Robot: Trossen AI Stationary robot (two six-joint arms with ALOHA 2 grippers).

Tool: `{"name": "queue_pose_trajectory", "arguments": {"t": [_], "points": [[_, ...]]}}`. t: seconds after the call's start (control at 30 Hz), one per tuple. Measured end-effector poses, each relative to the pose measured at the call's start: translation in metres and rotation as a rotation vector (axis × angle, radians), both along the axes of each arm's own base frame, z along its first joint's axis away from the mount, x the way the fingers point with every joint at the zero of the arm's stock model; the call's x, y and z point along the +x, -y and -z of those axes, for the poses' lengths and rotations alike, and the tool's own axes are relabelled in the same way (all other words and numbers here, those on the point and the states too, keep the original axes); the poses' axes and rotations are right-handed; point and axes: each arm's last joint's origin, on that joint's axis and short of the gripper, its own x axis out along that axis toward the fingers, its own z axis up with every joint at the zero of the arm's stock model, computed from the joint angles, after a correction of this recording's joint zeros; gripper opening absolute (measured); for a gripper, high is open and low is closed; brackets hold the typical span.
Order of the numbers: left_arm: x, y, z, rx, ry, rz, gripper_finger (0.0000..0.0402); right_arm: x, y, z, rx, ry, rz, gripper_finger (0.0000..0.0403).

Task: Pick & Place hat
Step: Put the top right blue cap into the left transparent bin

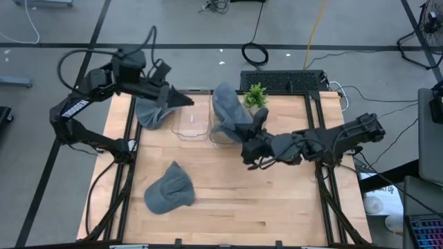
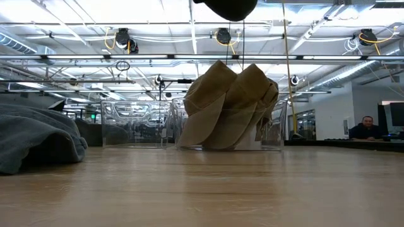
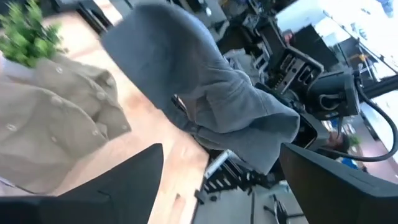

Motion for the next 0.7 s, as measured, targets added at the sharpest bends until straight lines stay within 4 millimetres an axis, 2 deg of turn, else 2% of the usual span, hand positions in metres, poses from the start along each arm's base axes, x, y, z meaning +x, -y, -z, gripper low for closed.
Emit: {"name": "queue_pose_trajectory", "arguments": {"t": [0.33, 0.7], "points": [[0.035, 0.003, 0.006, -0.030, 0.040, 0.081, 0.0327, 0.001, -0.008, 0.004, 0.031, 0.006, -0.018, 0.0000], [0.077, -0.006, 0.020, -0.077, 0.062, 0.106, 0.0332, -0.001, -0.016, 0.004, 0.037, 0.008, -0.043, 0.0000]]}}
